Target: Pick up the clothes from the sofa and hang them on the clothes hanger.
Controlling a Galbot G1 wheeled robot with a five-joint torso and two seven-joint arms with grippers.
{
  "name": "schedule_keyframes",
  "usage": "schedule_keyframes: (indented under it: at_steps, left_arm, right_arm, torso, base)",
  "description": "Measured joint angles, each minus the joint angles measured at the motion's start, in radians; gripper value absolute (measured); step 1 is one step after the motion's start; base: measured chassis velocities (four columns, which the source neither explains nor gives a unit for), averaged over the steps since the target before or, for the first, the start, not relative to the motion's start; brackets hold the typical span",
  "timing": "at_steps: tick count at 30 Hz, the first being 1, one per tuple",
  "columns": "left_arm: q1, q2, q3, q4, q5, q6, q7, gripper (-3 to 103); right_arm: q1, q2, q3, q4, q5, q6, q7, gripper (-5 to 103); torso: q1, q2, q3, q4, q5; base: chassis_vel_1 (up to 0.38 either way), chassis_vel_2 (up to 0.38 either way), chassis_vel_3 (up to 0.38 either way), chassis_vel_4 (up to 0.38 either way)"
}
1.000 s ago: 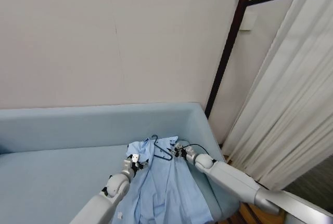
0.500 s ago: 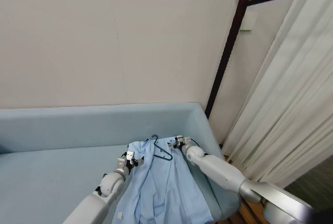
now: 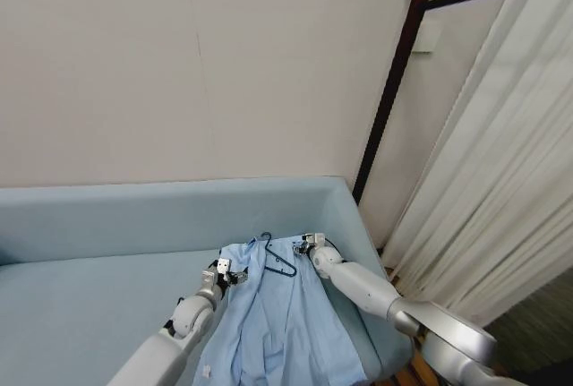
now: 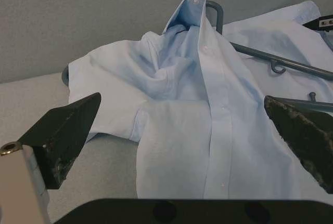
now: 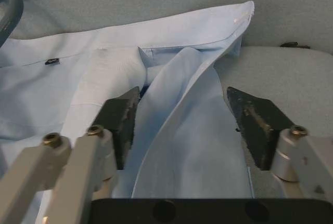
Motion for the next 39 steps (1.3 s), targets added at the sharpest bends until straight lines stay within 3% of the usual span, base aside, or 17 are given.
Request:
schedule_keyframes:
  at_steps: [2,5,7,9,13,15,24,30,32,39]
  left_arm:
    - [0.0,-0.001,0.0,0.001,0.0,0.0,0.0,100]
    - [0.0,-0.004,0.001,0.008,0.0,-0.001,0.0,100]
    - [0.0,-0.004,0.001,0.008,0.0,-0.001,0.001,100]
    - [0.0,-0.004,0.001,0.009,0.0,-0.002,0.002,100]
    - [0.0,-0.004,0.001,0.013,0.0,-0.005,0.003,100]
    - [0.001,-0.004,0.001,0.013,0.0,-0.006,0.006,100]
    - [0.006,-0.006,-0.001,0.011,0.0,-0.011,0.007,100]
    - [0.014,-0.001,-0.009,0.007,0.001,-0.017,0.01,100]
    - [0.017,0.002,-0.012,0.006,0.001,-0.02,0.017,100]
    - [0.015,0.002,-0.007,0.008,0.004,-0.022,0.033,100]
  right_arm:
    - [0.0,0.001,-0.001,-0.002,-0.005,0.002,-0.002,56]
    - [-0.004,0.011,-0.004,-0.011,-0.026,0.012,-0.005,40]
    - [-0.005,0.011,-0.005,-0.012,-0.03,0.014,-0.006,40]
    - [-0.008,0.012,-0.008,-0.018,-0.052,0.024,-0.016,28]
    - [-0.01,0.012,-0.009,-0.025,-0.067,0.033,-0.023,18]
    - [-0.011,0.015,-0.011,-0.032,-0.088,0.049,-0.03,3]
    - [-0.022,-0.003,-0.005,0.0,-0.133,0.075,-0.022,0]
    - [-0.047,-0.102,-0.008,0.193,-0.136,0.044,-0.012,0]
    - [-0.079,-0.164,-0.015,0.339,-0.127,0.019,-0.006,0]
    - [-0.129,-0.212,-0.024,0.48,-0.131,-0.007,0.007,0]
  torso:
    - [0.0,0.0,0.0,0.0,0.0]
    - [0.0,0.0,0.0,0.0,0.0]
    - [0.0,0.0,0.0,0.0,0.0]
    - [0.0,0.0,0.0,-0.0001,0.0]
    - [0.0,0.0,0.0,-0.0001,0.0]
    - [0.0,0.0,0.0,-0.0001,0.0001]
    - [0.0,0.0,0.0,0.0001,0.0001]
    - [0.0,0.0,0.0,-0.0001,0.0]
    - [0.0,0.0,0.0,-0.0002,0.0001]
    - [0.0,0.0,0.0,-0.0002,0.0002]
  base:
    - [0.0,0.0,0.0,0.0]
    - [0.0,0.0,0.0,0.0]
    - [0.0,0.0,0.0,0.0]
    - [0.0,0.0,0.0,0.0]
    - [0.0,0.0,0.0,0.0]
    - [0.0,0.0,0.0,0.0]
    - [0.0,0.0,0.0,0.0]
    - [0.0,0.0,0.0,0.0]
    - [0.0,0.0,0.0,0.0]
    - [0.0,0.0,0.0,0.0]
